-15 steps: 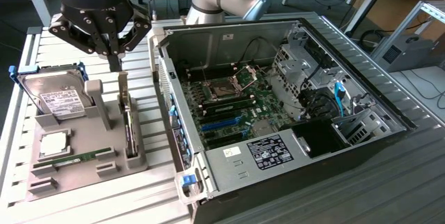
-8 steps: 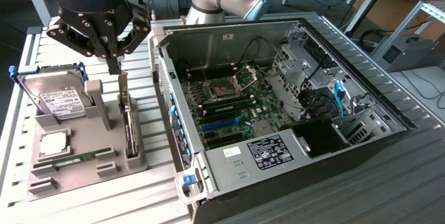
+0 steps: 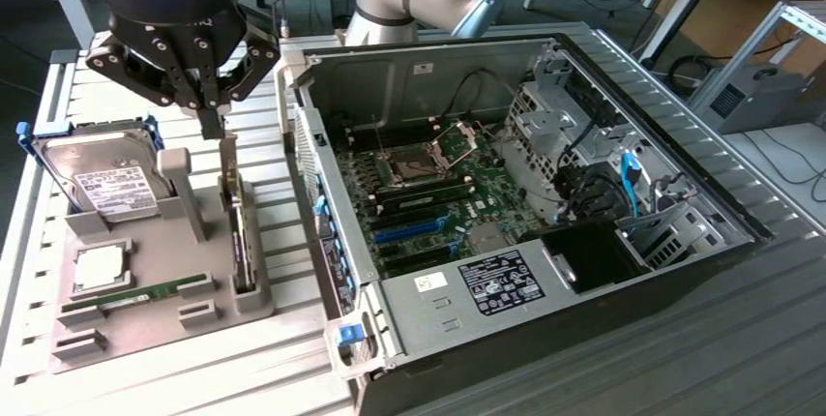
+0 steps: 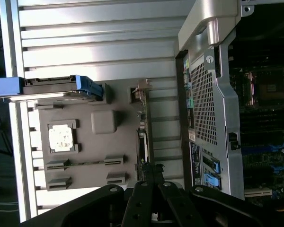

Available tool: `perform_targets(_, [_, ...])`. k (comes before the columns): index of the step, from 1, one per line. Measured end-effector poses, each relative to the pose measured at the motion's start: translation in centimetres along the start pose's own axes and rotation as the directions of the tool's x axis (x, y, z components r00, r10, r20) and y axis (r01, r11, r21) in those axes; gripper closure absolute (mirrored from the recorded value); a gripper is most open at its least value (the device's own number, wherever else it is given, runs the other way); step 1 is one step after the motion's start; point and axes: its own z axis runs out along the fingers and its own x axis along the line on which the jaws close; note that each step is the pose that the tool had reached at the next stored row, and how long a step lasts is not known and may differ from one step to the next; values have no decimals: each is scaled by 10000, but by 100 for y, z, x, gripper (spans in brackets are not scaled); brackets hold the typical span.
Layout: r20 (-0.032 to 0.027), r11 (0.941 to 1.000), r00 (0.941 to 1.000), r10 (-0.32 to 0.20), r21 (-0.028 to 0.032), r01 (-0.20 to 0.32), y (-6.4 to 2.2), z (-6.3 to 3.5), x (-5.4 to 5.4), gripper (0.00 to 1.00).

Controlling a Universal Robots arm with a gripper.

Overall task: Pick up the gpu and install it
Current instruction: 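Pick up the gpu and move the gpu toward the slot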

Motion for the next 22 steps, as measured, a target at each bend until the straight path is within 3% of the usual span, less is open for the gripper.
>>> perform_targets(6, [0,10000,10000,0,0,0,0,0,0,89])
perform_targets(8, [0,10000,10000,0,0,0,0,0,0,76])
perform_targets(9, [-1,10000,10000,0,1,0,0,0,0,76])
perform_targets(12, [0,10000,10000,0,0,0,0,0,0,64])
perform_targets(22, [0,10000,10000,0,0,0,0,7,0,64])
